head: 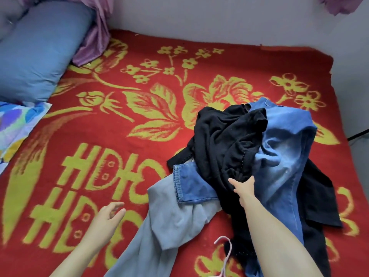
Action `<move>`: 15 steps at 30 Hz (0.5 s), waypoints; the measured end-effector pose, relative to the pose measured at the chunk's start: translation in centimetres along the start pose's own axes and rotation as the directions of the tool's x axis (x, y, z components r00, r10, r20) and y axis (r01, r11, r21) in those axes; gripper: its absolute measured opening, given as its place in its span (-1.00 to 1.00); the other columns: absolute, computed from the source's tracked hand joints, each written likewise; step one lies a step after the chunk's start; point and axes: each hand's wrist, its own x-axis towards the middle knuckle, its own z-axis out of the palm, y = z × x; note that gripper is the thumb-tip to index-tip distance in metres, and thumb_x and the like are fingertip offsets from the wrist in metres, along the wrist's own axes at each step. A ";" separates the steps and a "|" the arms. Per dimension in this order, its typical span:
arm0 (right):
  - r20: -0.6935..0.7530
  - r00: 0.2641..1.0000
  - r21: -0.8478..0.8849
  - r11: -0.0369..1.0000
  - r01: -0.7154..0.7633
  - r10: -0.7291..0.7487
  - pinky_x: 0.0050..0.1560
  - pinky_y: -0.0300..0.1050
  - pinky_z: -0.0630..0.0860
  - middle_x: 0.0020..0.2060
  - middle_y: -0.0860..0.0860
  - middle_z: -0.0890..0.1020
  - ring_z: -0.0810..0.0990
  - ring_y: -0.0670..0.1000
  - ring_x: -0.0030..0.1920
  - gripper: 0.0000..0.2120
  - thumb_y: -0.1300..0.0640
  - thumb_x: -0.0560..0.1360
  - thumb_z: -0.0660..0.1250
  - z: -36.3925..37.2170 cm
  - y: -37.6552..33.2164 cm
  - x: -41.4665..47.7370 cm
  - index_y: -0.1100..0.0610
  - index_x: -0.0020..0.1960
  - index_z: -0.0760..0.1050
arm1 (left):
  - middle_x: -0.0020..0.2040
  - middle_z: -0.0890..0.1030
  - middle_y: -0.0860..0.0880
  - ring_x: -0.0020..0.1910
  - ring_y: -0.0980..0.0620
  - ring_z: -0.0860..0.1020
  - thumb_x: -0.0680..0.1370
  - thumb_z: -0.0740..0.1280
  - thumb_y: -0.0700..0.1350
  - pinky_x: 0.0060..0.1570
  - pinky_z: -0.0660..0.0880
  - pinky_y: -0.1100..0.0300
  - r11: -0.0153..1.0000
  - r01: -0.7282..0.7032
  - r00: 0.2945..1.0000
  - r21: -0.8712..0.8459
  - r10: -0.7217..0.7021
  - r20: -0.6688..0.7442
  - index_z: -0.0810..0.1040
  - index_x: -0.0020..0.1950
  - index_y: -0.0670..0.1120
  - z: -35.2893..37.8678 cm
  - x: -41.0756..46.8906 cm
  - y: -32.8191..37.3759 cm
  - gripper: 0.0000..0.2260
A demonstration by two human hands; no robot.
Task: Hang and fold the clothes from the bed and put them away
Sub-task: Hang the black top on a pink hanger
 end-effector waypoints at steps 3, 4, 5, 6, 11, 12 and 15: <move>-0.085 0.996 -0.259 0.966 0.005 -0.028 0.05 -0.05 0.42 0.10 0.24 0.55 0.53 0.19 0.03 -0.69 0.20 0.50 0.31 1.3 -0.8 -1.1 0.33 0.18 0.43 | 0.03 0.55 -0.06 -0.18 0.10 0.49 0.58 0.27 -0.14 -0.27 0.35 0.25 1.000 0.018 1.000 -0.005 -0.019 -0.019 0.53 0.07 -0.04 -0.9 -0.4 -0.8 -0.90; -0.116 0.991 -0.345 0.938 0.023 -0.067 0.06 -0.03 0.41 0.12 0.26 0.55 0.52 0.22 0.09 -0.69 0.14 0.53 0.29 1.6 -0.7 -1.9 0.33 0.16 0.44 | 0.01 0.56 -0.07 -0.16 0.06 0.51 0.58 0.27 -0.15 -0.28 0.35 0.24 1.000 0.024 1.000 -0.014 -0.024 -0.014 0.53 0.06 -0.05 -0.9 -0.6 -1.0 -0.91; -0.136 0.986 -0.398 0.917 0.039 -0.101 0.05 -0.02 0.40 0.12 0.25 0.56 0.52 0.24 0.12 -0.68 0.09 0.53 0.28 1.5 -0.5 -3.5 0.30 0.17 0.43 | -0.01 0.56 -0.07 -0.11 0.01 0.52 0.58 0.28 -0.17 -0.26 0.35 0.22 0.999 0.031 1.000 -0.031 -0.031 -0.002 0.54 0.04 -0.06 -0.5 -1.1 -1.0 -0.92; -0.143 0.982 -0.406 0.912 0.056 -0.124 0.04 -0.02 0.39 0.13 0.23 0.56 0.52 0.23 0.14 -0.64 0.04 0.53 0.27 1.5 0.2 -5.0 0.27 0.20 0.42 | -0.04 0.57 -0.07 -0.08 -0.01 0.52 0.58 0.28 -0.18 -0.24 0.36 0.22 0.998 0.039 0.999 -0.052 -0.038 0.015 0.55 0.02 -0.08 -0.1 -1.5 -0.9 -0.92; -0.067 0.994 -0.279 0.958 0.069 -0.091 0.22 -0.02 0.38 0.23 0.07 0.54 0.49 0.13 0.23 -0.53 -0.06 0.54 0.26 -0.9 5.5 -13.7 0.15 0.37 0.37 | -0.12 0.61 -0.15 -0.17 0.00 0.51 0.55 0.28 -0.30 -0.23 0.40 0.34 0.985 0.054 0.988 -0.164 -0.029 0.150 0.56 -0.11 -0.14 4.0 -4.2 0.1 -0.89; -0.041 0.996 -0.264 0.962 0.066 -0.079 0.25 -0.02 0.38 0.23 0.06 0.54 0.49 0.11 0.24 -0.55 -0.03 0.55 0.26 -1.6 6.5 -15.1 0.16 0.36 0.39 | -0.10 0.61 -0.18 -0.15 -0.03 0.51 0.55 0.28 -0.31 -0.16 0.40 0.25 0.985 0.056 0.984 -0.163 -0.027 0.177 0.56 -0.09 -0.16 5.1 -4.7 0.2 -0.90; 0.029 0.995 -0.194 0.976 0.098 -0.094 0.24 -0.03 0.41 0.11 0.04 0.62 0.53 0.09 0.20 -0.69 0.10 0.55 0.27 -3.4 8.8 -18.9 0.17 0.25 0.52 | -0.14 0.57 -0.13 -0.14 -0.03 0.48 0.55 0.29 -0.29 -0.22 0.36 0.23 0.984 0.057 0.960 -0.168 -0.008 0.279 0.53 -0.10 -0.11 8.9 -6.9 1.1 -0.90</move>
